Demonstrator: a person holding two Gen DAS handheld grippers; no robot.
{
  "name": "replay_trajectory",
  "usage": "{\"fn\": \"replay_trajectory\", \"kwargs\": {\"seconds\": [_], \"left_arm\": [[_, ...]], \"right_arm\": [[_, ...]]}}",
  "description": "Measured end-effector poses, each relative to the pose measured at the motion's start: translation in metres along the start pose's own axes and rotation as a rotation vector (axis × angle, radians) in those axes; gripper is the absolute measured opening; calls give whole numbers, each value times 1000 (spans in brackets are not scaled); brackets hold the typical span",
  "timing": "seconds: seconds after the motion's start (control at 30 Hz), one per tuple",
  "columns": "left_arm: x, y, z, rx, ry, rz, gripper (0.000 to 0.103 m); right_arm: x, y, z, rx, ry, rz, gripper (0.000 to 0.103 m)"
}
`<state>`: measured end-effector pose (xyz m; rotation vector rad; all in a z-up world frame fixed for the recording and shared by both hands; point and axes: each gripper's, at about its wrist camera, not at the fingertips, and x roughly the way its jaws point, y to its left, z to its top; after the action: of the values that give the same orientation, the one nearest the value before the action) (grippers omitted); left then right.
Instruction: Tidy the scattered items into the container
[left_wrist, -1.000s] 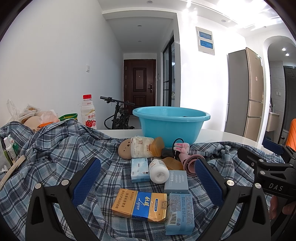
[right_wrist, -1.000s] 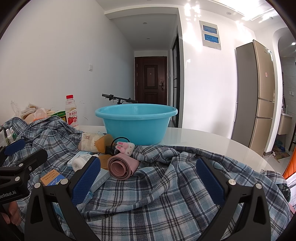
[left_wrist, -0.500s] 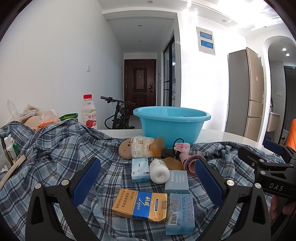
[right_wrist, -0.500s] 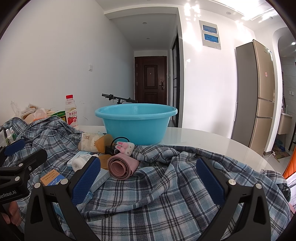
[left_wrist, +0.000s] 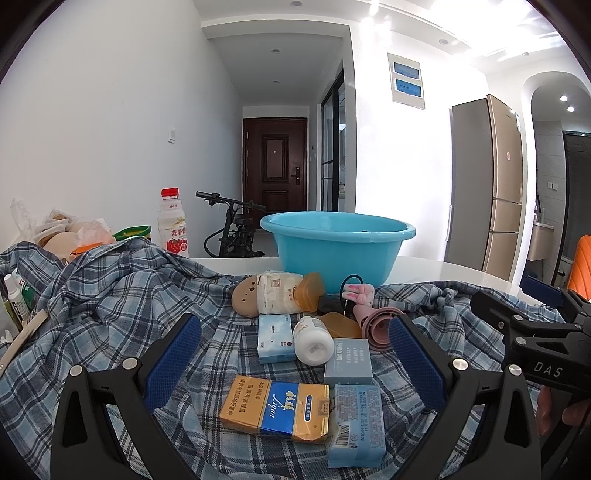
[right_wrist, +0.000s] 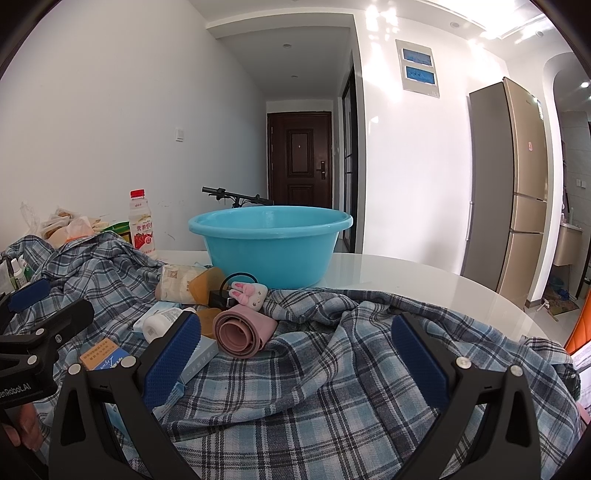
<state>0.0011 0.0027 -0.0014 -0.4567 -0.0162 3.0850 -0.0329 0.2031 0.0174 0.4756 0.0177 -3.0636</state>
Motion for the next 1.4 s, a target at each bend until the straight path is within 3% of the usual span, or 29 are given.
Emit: {"fn": "replay_trajectory", "kwargs": {"seconds": [0.53,0.67,0.77,1.0,1.4], "left_arm": [[1,0,0,1,-2,-12,103],[2,-1,0,14,3,-28,103],[11,-3,3,49,51,-16,103],[10,19,25,-35,84,-73,103],[37,10,49,110,272,-79,103]], "right_arm": [[5,4,0,-12,24,-18,103],[2,8,1,-39,1,23,103],[4,10,3,-66,25,40,103],[5,-2,9,-71,91,65,103],[7,-14,41,-50,153,159,103]]}}
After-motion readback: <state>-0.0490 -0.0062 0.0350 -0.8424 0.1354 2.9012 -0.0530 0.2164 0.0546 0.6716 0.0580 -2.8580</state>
